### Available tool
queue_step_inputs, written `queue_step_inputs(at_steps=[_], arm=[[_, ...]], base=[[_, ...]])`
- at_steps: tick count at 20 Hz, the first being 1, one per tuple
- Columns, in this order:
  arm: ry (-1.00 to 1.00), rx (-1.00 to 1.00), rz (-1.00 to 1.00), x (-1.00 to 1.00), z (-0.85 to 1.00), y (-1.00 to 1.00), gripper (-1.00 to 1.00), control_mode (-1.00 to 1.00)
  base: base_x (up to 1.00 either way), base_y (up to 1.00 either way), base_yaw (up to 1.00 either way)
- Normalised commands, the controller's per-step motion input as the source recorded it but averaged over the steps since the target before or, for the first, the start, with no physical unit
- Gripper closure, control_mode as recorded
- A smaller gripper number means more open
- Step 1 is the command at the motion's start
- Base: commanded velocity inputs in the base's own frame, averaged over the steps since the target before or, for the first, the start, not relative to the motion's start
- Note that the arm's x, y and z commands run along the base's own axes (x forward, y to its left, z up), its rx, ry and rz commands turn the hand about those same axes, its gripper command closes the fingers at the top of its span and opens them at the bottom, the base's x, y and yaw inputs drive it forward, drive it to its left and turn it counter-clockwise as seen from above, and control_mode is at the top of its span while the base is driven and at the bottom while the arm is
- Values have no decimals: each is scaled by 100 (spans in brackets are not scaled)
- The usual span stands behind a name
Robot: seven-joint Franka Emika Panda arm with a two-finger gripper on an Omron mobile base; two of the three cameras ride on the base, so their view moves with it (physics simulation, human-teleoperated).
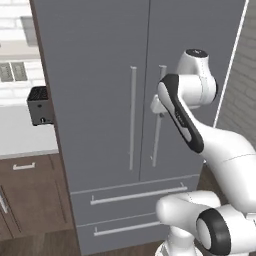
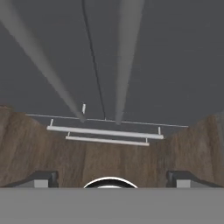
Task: Take the strawberry from the fridge and place it on top of the pancake, located on the dining counter.
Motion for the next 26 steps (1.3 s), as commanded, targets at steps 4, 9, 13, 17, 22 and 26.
queue_step_inputs(at_steps=[4,9,13,17,22,26], arm=[[0,0,0,0,0,0,-100,100],[0,0,0,0,0,0,-100,100],[0,0,0,0,0,0,-100,100],[0,0,0,0,0,0,-100,100],[0,0,0,0,0,0,-100,100],[0,0,0,0,0,0,-100,100]], base=[[-22,42,0],[-1,1,0],[0,2,0],[0,0,0],[-3,6,0],[-20,5,0]])
